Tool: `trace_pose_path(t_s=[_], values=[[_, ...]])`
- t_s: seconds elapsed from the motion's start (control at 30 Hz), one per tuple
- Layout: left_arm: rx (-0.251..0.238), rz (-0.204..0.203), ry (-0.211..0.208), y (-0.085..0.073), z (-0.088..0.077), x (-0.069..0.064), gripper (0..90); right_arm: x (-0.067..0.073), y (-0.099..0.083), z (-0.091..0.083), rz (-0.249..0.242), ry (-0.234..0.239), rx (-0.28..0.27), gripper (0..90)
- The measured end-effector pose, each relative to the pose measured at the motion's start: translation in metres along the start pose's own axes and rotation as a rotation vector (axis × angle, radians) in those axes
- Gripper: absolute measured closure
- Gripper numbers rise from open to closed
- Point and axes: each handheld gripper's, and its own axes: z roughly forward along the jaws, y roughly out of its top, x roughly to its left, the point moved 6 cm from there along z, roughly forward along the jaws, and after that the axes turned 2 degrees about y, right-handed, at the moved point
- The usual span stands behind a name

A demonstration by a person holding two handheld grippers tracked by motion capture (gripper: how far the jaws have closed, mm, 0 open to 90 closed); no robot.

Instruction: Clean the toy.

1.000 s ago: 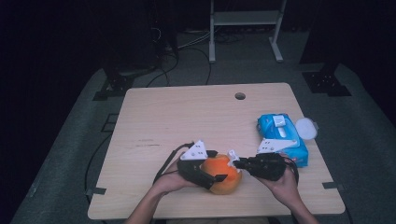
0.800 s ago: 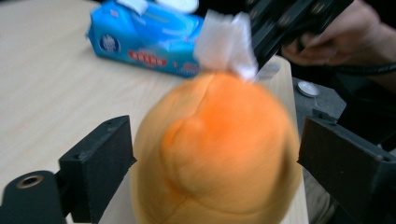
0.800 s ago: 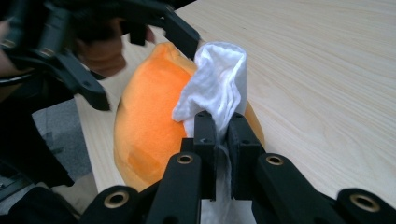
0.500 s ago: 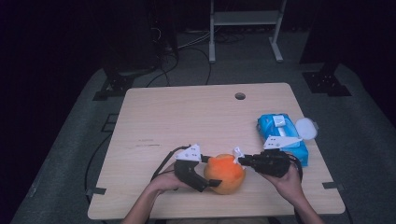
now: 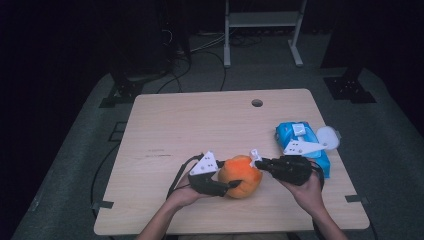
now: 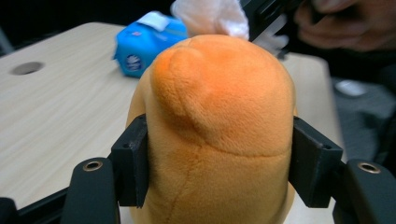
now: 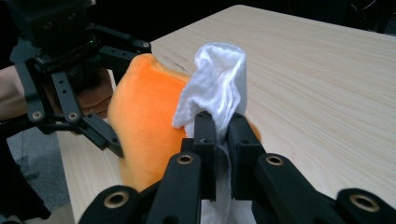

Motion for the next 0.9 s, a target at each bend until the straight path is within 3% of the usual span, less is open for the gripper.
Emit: trace_pose_path(t_s=[0.07,0.13,0.23,0.33,0.4,0.5,0.53,0.6,0.63,0.67,0.73,0.8,0.83,0.87,0.9], values=[[0.051,-0.009,0.017,-0.009,0.008,0.0,31.5,-0.002,-0.004,0.006,-0.002,0.005,0.025,83.0],[0.034,-0.052,0.004,-0.015,0.011,0.0,30.5,-0.006,-0.015,0.015,-0.006,-0.014,0.071,82.9],[0.031,-0.062,0.017,-0.014,0.013,-0.001,29.8,-0.006,-0.017,0.014,0.013,-0.011,0.063,82.9],[0.023,-0.094,0.033,-0.014,0.015,-0.002,29.1,0.006,-0.014,0.015,-0.013,0.026,0.052,82.9],[0.023,-0.103,0.039,-0.015,0.014,-0.002,28.9,0.013,-0.012,0.017,-0.045,0.024,0.057,82.9],[0.028,-0.101,0.013,-0.015,0.012,-0.004,27.9,0.01,-0.011,0.016,-0.036,0.027,0.054,82.8],[0.034,-0.093,-0.014,-0.015,0.011,-0.005,27.9,0.01,-0.011,0.016,-0.036,0.027,0.054,82.8],[0.033,-0.085,-0.051,-0.016,0.008,-0.007,27.3,-0.002,-0.015,0.012,-0.029,-0.016,0.06,82.7],[0.021,-0.08,-0.099,-0.015,0.005,-0.009,27.3,-0.007,-0.018,0.01,-0.016,-0.027,0.062,82.7],[0.012,-0.077,-0.11,-0.014,0.003,-0.009,27.3,-0.009,-0.019,0.01,-0.007,-0.03,0.064,82.7],[0.015,-0.078,-0.092,-0.013,0.003,-0.008,25.6,-0.011,-0.021,0.009,-0.008,-0.039,0.069,82.8],[0.029,-0.086,-0.057,-0.013,0.006,-0.004,15.8,-0.01,-0.023,0.008,-0.009,-0.028,0.069,82.8],[0.03,-0.095,-0.066,-0.015,0.008,-0.005,15.0,-0.007,-0.022,0.009,-0.018,-0.021,0.074,82.8],[0.027,-0.091,-0.074,-0.017,0.009,-0.007,15.0,-0.007,-0.022,0.009,-0.018,-0.021,0.074,82.8],[0.033,-0.074,-0.075,-0.019,0.009,-0.009,21.8,-0.002,-0.021,0.009,-0.031,-0.016,0.08,82.9]])
